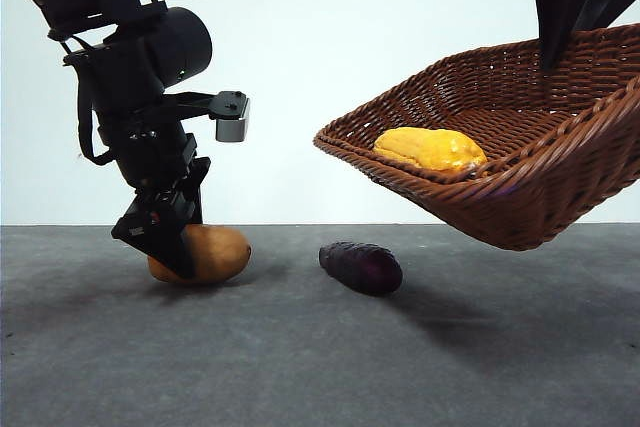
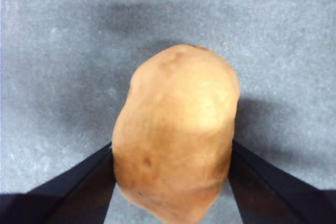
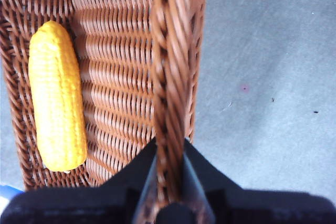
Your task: Help me put the vegetables on the table into the basket
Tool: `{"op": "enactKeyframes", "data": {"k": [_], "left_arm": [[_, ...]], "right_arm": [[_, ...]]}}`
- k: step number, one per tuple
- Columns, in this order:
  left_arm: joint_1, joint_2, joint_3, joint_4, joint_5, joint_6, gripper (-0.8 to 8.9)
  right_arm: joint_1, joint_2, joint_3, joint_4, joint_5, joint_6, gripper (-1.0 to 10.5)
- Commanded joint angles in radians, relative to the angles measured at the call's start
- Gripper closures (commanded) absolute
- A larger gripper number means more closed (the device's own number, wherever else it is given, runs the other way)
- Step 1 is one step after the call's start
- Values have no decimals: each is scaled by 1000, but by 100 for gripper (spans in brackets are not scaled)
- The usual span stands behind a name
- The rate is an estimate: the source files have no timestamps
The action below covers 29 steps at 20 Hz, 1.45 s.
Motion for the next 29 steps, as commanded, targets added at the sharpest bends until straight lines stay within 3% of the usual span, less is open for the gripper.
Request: {"op": "enactKeyframes", "data": {"k": [1, 5, 7, 9, 12, 13, 15, 19, 21, 26, 29], "left_arm": [[-12, 3, -2, 3, 4, -17, 729], [-33, -60, -2, 17, 4, -51, 761], [-35, -114, -2, 32, 5, -147, 761], [-35, -172, -2, 32, 5, -377, 761], [-35, -264, -2, -36, 14, -877, 761], [-35, -292, -2, -73, 55, -1000, 761], [-35, -333, -2, -124, 163, -1118, 760], [-79, -364, -2, -169, 431, -1262, 760], [-127, -364, -2, -169, 500, -1283, 760], [-325, -363, -2, -125, 489, -1282, 760], [-448, -363, -2, -77, 289, -1282, 759]], "right_arm": [[0, -8, -8, 7, -10, -6, 963], [0, -8, -8, 14, -10, -5, 963], [0, -8, -8, 15, -11, -5, 963], [0, -8, -8, 14, -11, -2, 963], [0, -8, -8, 13, -11, 19, 963], [0, -8, -8, 12, -11, 29, 963], [0, -8, -8, 13, -11, 51, 963], [1, -8, -8, 13, -34, 74, 963], [1, -8, -8, 13, -55, 77, 963], [1, -8, -8, 6, -56, 85, 963], [1, -8, -8, 3, -56, 85, 963]]}}
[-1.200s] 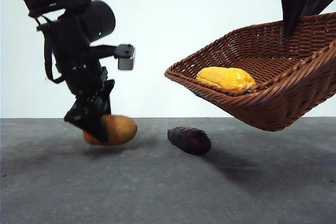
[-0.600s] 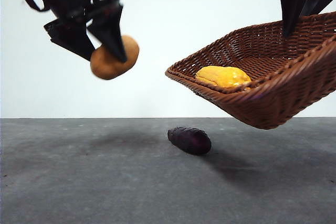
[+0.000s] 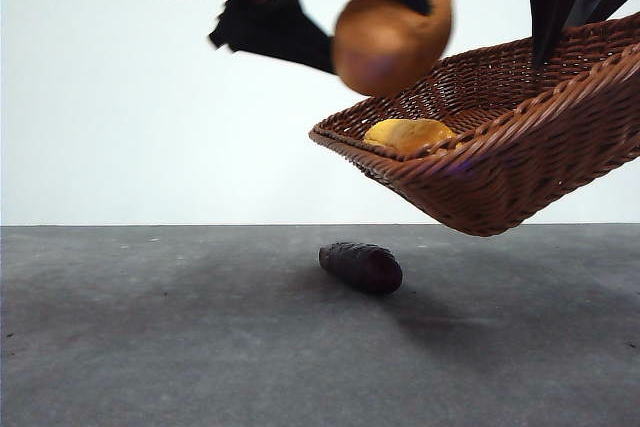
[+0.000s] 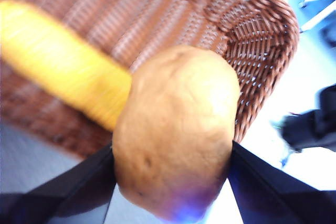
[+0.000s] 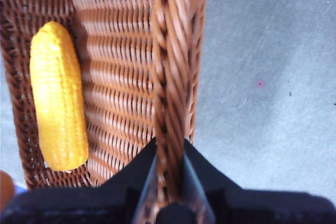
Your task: Help me put the vegetables on the table into the basket
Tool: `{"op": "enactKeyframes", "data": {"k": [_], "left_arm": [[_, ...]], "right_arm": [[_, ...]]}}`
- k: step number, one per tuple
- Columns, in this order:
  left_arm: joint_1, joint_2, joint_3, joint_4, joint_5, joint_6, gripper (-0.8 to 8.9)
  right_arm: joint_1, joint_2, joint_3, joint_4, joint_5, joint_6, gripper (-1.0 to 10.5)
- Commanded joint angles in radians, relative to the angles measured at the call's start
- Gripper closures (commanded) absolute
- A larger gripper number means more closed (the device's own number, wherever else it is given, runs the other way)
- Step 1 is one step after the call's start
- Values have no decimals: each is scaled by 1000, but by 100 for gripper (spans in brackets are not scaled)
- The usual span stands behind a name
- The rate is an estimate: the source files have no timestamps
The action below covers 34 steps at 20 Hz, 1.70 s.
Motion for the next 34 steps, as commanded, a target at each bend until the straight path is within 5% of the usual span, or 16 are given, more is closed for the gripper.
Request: {"op": "enactKeyframes", "data": {"k": [1, 9, 16, 22, 31, 34], "left_arm": [[-70, 3, -2, 33, -130, -5, 759], [-147, 3, -2, 88, -203, -5, 713], [-148, 3, -2, 94, -198, -5, 153], [-96, 3, 14, 72, -239, 5, 149], [136, 81, 30, -4, -244, -92, 154], [171, 213, 46, 52, -150, -149, 154]], "right_arm": [[1, -8, -8, 0, -12, 12, 963], [15, -8, -8, -4, -159, 22, 963], [38, -8, -8, -21, -172, 37, 963], [27, -8, -8, -25, -101, 37, 963], [-252, -8, -8, -42, -143, -27, 963], [-325, -8, -8, -56, -143, -57, 963]]}}
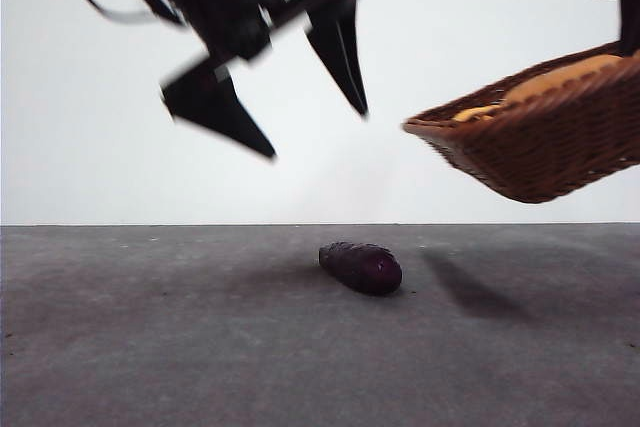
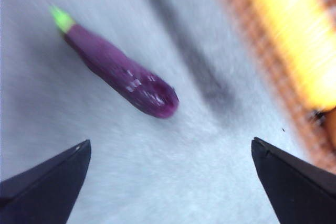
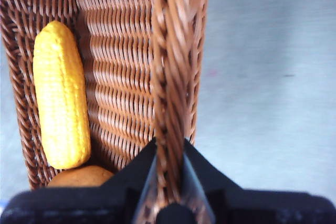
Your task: Help me put the vegetables on the table into the basket
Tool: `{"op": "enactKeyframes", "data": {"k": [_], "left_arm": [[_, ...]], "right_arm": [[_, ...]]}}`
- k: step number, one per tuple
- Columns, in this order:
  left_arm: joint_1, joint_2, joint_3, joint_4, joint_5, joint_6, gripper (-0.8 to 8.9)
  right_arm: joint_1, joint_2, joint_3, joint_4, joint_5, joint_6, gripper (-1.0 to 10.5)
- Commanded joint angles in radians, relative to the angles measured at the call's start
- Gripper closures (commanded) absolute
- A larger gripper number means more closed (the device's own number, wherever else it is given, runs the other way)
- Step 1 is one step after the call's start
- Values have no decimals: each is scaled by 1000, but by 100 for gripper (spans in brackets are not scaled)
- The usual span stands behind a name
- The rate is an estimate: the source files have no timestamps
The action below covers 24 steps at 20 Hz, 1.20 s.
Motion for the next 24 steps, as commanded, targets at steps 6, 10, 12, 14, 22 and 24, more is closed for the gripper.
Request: {"op": "enactKeyframes", "data": {"k": [6, 10, 12, 14, 22, 24], "left_arm": [[50, 356, 291, -85, 34, -126, 155], [50, 506, 484, -206, 5, -179, 158], [50, 567, 552, -249, 5, -180, 159], [50, 597, 576, -261, -4, -189, 206], [61, 626, 576, -303, -31, -170, 404], [61, 626, 576, -312, -30, -154, 523]], "right_arm": [[-153, -8, -8, -21, -103, -50, 963], [-174, -8, -8, -19, -108, -55, 963], [-174, -8, -8, -19, -111, -58, 963], [-174, -8, -8, -19, -125, -64, 963], [-173, -8, -8, -19, -157, -74, 963], [-173, -8, -8, -19, -161, -75, 963]]}}
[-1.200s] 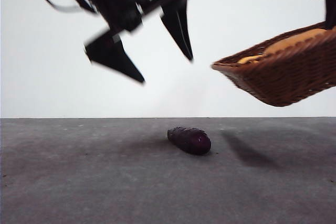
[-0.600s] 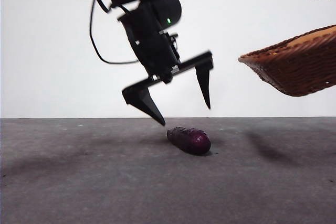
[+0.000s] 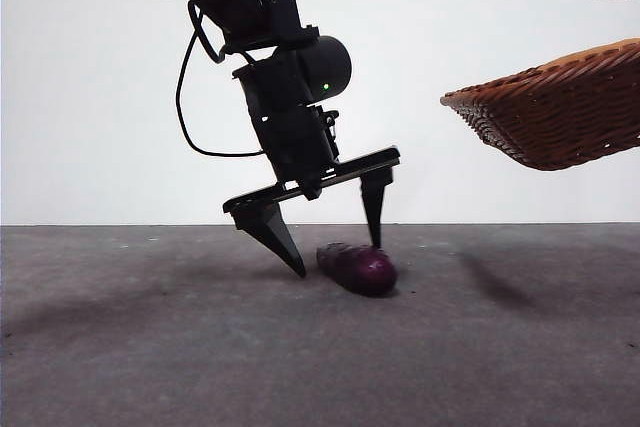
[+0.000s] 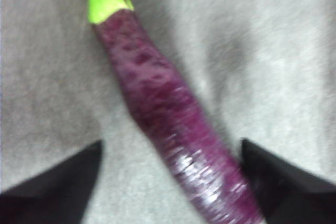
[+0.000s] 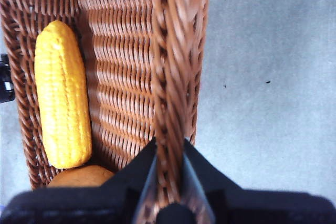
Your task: Help me put the vegetables on the table into the basket
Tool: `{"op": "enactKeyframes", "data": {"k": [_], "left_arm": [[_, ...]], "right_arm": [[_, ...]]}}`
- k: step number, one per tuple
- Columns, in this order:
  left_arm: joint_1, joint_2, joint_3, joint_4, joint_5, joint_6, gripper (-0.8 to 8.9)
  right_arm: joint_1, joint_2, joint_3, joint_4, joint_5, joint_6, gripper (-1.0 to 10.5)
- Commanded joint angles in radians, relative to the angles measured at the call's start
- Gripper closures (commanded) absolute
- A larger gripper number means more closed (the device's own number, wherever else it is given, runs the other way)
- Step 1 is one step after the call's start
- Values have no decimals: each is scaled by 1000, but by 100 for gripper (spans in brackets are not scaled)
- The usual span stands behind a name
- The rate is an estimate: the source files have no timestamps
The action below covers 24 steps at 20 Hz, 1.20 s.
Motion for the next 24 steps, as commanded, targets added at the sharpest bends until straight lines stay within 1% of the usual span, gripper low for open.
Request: {"op": "enactKeyframes", "data": {"k": [1, 2, 5, 8, 10, 12, 14, 18, 21, 24], "left_arm": [[2, 14, -2, -8, -4, 26, 571], [3, 14, -2, -11, -4, 27, 614], [3, 14, -2, -10, -8, 55, 831], [3, 12, 2, -3, 2, 57, 823], [14, -8, 5, -13, 60, 80, 823], [22, -45, 20, -48, 79, 116, 823], [26, -109, 21, -63, 76, 152, 822], [21, -277, 21, -71, 76, 179, 822], [-9, -387, 21, -89, 77, 237, 822], [-45, -457, 21, -116, 77, 248, 822]], "right_arm": [[1, -8, -8, -17, -19, -10, 963], [1, -8, -8, -18, -19, -10, 963], [1, -8, -8, -18, -19, -10, 963], [1, -8, -8, -19, -19, -10, 963], [1, -8, -8, -21, -19, -10, 963], [2, -8, -8, -21, -19, -10, 963], [5, -8, -8, -21, -21, -10, 963], [18, -8, -8, -23, -23, -6, 963], [74, -8, -8, -24, -22, 4, 963], [167, -8, -8, -24, -22, 37, 963]]}}
